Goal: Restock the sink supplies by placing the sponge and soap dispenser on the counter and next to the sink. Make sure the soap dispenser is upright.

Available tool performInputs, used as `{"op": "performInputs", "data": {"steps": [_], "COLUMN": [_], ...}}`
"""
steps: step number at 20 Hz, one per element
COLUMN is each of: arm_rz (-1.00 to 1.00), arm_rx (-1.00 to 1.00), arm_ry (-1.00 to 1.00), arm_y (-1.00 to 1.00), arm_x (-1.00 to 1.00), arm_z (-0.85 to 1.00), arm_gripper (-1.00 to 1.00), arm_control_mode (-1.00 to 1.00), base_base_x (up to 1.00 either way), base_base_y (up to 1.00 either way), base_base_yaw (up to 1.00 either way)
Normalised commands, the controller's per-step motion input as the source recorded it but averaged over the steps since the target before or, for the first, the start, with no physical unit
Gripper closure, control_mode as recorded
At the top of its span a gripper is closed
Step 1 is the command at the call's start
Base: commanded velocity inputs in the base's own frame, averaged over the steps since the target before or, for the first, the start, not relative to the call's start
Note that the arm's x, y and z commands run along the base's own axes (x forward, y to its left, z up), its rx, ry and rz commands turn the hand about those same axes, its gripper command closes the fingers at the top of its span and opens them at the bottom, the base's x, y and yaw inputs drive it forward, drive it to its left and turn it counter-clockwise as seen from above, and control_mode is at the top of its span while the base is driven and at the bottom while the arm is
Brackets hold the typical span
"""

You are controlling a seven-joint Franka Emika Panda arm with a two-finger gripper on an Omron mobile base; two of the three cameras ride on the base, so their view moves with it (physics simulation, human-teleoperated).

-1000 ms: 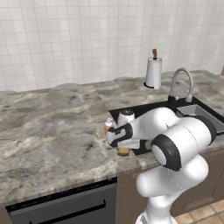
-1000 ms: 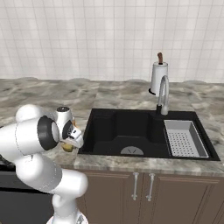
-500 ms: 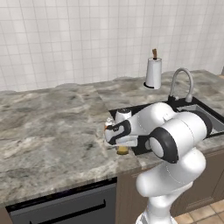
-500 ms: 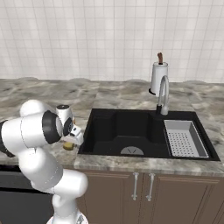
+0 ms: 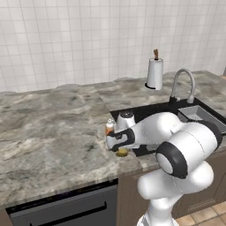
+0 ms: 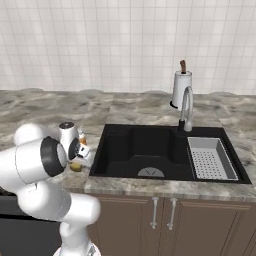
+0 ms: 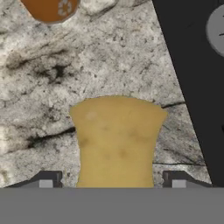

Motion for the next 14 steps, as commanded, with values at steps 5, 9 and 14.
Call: {"op": "performInputs", "data": {"steps": [5,9,14], "arm_rz": [0.0,0.0,0.0], "arm_rx": [0.0,0.0,0.0], "arm_ry": [-0.17,-0.23,-0.19], "arm_y": [-0.05,-0.13,-0.15], "arm_x": [-0.36,-0.33,-0.41], "arm_z": [0.51,0.87,0.87], "arm_gripper": [-1.0,-1.0,-1.0], "arm_control_mode": [-1.0,-1.0,-1.0], "base_base_x": [0.0,0.0,0.0], "base_base_y": [0.0,0.0,0.0], "base_base_yaw": [0.0,0.0,0.0]}}
